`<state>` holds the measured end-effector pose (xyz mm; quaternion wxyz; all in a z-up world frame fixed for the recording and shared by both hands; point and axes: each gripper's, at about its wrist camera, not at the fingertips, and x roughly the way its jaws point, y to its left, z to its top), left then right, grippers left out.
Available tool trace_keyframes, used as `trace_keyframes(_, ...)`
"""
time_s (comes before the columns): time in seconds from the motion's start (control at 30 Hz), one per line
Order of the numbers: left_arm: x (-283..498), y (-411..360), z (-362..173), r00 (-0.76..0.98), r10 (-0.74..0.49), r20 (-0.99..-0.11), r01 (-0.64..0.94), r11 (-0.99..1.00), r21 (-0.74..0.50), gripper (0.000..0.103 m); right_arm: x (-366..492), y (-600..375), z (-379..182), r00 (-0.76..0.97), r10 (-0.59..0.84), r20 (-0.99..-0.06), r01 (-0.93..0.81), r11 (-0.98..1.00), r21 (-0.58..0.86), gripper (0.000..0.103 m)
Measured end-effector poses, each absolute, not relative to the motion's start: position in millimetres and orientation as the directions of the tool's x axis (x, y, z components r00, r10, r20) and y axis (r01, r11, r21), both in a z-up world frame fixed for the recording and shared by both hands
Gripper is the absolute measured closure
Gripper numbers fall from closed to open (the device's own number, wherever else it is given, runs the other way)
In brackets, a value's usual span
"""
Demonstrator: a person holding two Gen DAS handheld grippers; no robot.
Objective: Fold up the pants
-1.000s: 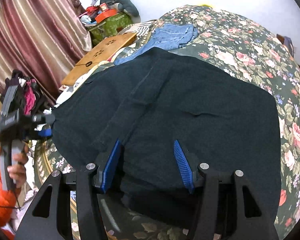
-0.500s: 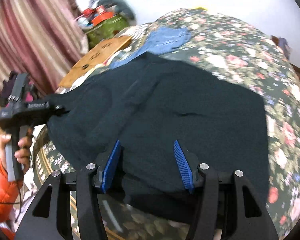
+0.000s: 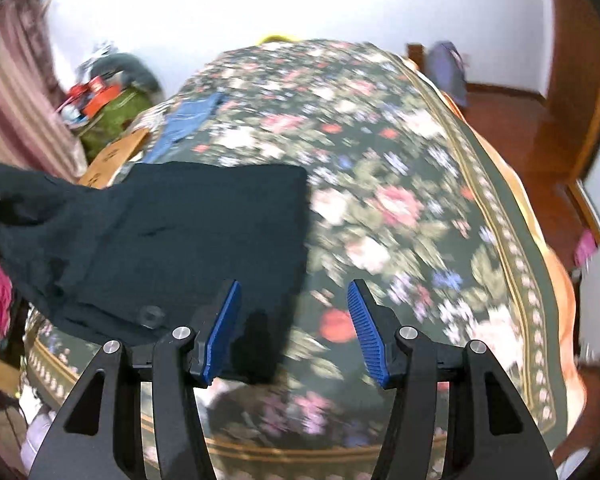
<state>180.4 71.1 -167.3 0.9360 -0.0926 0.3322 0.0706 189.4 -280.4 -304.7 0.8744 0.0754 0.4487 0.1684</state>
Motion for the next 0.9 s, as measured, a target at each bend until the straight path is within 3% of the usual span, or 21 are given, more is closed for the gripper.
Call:
trace_keyframes(0.17, 194.6, 20.7, -139.8, 0.813, 0.001, -0.582, -0.064, 0.994, -0.088, 0.09, 187.5, -280.7, -331.8, 0.49, 0.389, -0.78, -0.215, 0.921, 0.324, 0.052)
trace_keyframes(0.37, 214.8, -33.6, -136.0, 0.792, -0.143, -0.593, 0.093, 0.989, -0.114, 0.092, 184.3, -286.2, -332.0, 0.497, 0.412, -0.764, -0.22, 0.911, 0.349, 0.051)
trace_keyframes(0.5, 227.2, -76.3, -151.3, 0.73, -0.26, -0.632, 0.204, 0.966, -0.161, 0.092, 183.5, -288.2, -333.3, 0.498, 0.42, -0.759, -0.218, 0.907, 0.359, 0.051)
trace_keyframes(0.63, 236.4, -131.1, -186.4, 0.648, -0.3, -0.7, 0.3, 0.945, -0.128, 0.092, 182.7, -287.9, -332.7, 0.502, 0.424, -0.754, -0.214, 0.905, 0.367, 0.051)
trace_keyframes(0.9, 226.8, -182.3, -254.3, 0.515, -0.269, -0.814, 0.404, 0.914, -0.047, 0.091, 172.0, -297.0, -328.7, 0.503, 0.437, -0.746, -0.214, 0.899, 0.382, 0.051)
